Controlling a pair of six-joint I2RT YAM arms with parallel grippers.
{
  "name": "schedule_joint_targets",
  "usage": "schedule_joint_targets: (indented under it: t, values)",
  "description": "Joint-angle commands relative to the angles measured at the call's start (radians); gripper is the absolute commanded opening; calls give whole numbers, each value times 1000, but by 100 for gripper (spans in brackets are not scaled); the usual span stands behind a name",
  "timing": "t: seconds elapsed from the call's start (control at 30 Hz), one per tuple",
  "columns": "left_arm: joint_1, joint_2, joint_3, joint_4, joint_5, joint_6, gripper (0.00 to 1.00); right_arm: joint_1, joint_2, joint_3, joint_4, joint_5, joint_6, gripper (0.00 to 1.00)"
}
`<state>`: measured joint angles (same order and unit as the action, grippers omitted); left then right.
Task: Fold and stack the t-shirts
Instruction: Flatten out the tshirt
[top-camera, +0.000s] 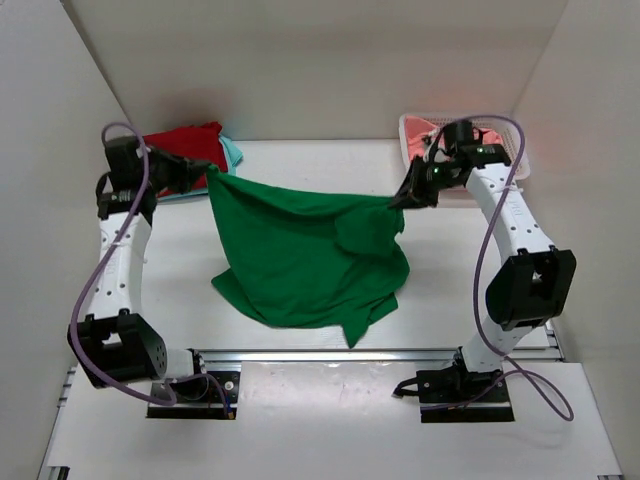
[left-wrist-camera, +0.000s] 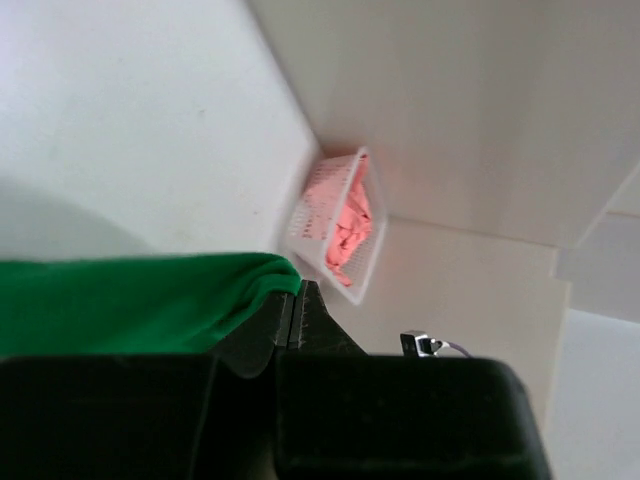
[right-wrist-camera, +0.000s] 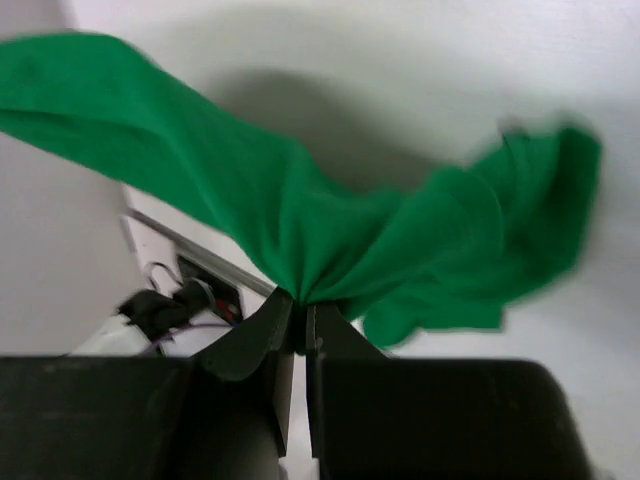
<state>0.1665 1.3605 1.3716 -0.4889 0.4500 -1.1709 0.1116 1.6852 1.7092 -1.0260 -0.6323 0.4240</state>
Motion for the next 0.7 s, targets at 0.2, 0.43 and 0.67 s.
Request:
schedule_joint_targets:
  t: [0.2,0.43,0.67]
  values:
    - [-45,-187,-370,61,-85,120,0,-10,128,-148,139,218,-88,10]
    - [-51,-202,-420,84,-71,116,0,51,61,-227,200,422,-65,37]
    - [-64,-215,-467,118,-45,100,0,56,-238,-661,409,488,-79,42]
